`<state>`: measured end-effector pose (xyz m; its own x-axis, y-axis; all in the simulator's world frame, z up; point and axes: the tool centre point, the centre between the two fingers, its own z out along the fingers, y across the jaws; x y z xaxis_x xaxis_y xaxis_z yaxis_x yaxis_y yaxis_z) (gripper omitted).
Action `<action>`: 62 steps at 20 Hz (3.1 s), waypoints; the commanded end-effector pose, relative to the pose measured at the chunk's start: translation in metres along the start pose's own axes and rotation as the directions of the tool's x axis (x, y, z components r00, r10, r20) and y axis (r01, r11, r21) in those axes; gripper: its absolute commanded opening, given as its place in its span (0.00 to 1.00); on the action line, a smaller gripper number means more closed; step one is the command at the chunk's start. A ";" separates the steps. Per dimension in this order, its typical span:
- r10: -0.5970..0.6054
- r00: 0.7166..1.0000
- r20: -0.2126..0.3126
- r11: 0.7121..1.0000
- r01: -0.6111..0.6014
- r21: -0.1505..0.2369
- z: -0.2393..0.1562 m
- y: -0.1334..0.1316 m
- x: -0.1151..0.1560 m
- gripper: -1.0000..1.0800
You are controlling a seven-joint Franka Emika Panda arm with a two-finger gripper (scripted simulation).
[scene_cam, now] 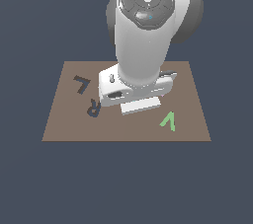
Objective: Insert a designated object into the corresponding slot on a board.
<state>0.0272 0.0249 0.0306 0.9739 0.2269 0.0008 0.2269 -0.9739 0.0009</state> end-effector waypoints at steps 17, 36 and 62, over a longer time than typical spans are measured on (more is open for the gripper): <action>0.044 0.999 0.001 0.999 -0.044 0.001 -0.003 0.004 0.002 0.00; 0.593 0.805 0.000 0.805 -0.593 0.000 -0.005 0.071 0.010 0.00; 0.947 -0.320 -0.001 -0.320 -0.947 -0.001 -0.009 0.164 -0.095 0.00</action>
<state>-0.0216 -0.1545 0.0397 -0.0405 -0.9992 0.0014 -0.9992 0.0405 0.0007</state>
